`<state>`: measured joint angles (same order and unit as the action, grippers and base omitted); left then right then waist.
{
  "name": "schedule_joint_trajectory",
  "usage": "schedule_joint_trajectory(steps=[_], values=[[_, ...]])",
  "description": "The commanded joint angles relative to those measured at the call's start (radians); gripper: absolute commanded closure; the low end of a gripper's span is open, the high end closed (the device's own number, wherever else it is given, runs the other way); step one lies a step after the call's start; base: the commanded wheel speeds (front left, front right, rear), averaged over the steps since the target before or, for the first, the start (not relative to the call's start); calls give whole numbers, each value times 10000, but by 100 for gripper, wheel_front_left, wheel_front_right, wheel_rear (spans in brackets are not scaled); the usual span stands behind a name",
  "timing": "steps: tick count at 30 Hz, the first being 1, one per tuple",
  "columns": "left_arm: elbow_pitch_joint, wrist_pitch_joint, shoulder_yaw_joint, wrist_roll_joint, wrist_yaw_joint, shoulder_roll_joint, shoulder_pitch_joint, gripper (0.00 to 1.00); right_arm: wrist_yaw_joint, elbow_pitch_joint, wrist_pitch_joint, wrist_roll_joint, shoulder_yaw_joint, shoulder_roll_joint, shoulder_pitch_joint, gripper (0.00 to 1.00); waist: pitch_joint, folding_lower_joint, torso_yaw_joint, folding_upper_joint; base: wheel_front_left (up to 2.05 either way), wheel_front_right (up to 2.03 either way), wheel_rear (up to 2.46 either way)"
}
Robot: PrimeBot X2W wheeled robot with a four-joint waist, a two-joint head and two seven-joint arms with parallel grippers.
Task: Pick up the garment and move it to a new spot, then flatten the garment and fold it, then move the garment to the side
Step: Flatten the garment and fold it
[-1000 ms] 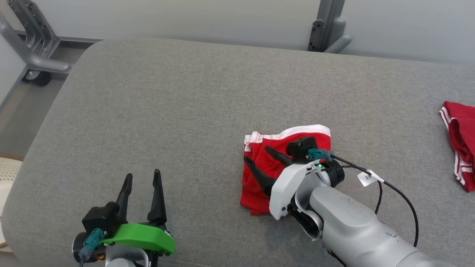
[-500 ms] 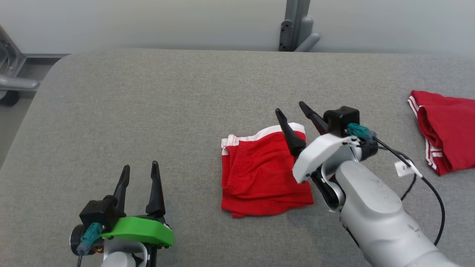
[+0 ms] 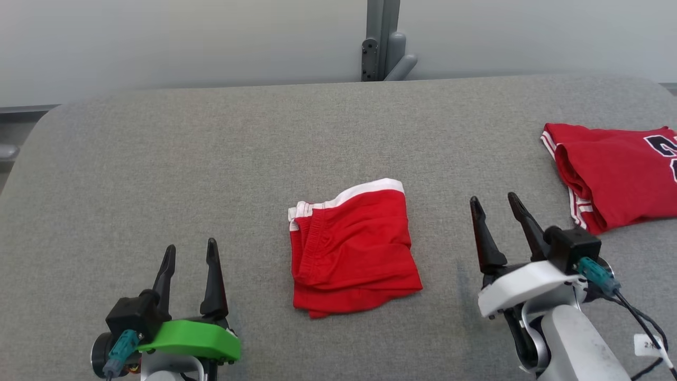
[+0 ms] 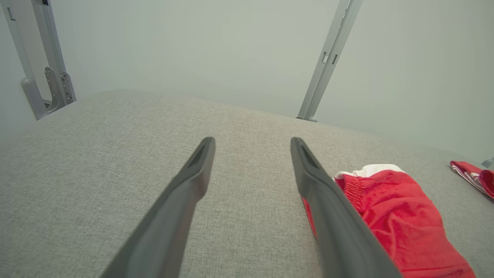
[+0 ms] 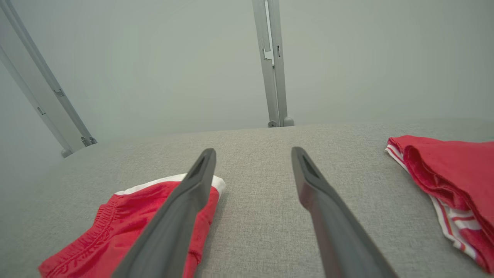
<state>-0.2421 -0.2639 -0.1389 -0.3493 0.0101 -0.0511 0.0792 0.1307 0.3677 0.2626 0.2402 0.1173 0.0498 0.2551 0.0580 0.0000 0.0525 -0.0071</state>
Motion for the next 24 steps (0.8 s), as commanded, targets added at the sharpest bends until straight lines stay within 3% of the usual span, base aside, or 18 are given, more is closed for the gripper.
schedule_joint_trajectory(steps=[1,11,24], values=[[44,-4,58,128,61,-30,-170,0,-2,-198,20,-100,-81,18,-283,0,-66,0,-83,71,0,0,0],[359,-4,386,234,194,-101,-888,0,-2,-1575,18,-243,-428,17,-1723,0,-280,0,-177,71,0,0,0],[453,-4,426,256,238,-103,-1311,0,-2,-2022,-210,6,-433,16,-2346,0,-583,0,-236,71,0,0,0]])
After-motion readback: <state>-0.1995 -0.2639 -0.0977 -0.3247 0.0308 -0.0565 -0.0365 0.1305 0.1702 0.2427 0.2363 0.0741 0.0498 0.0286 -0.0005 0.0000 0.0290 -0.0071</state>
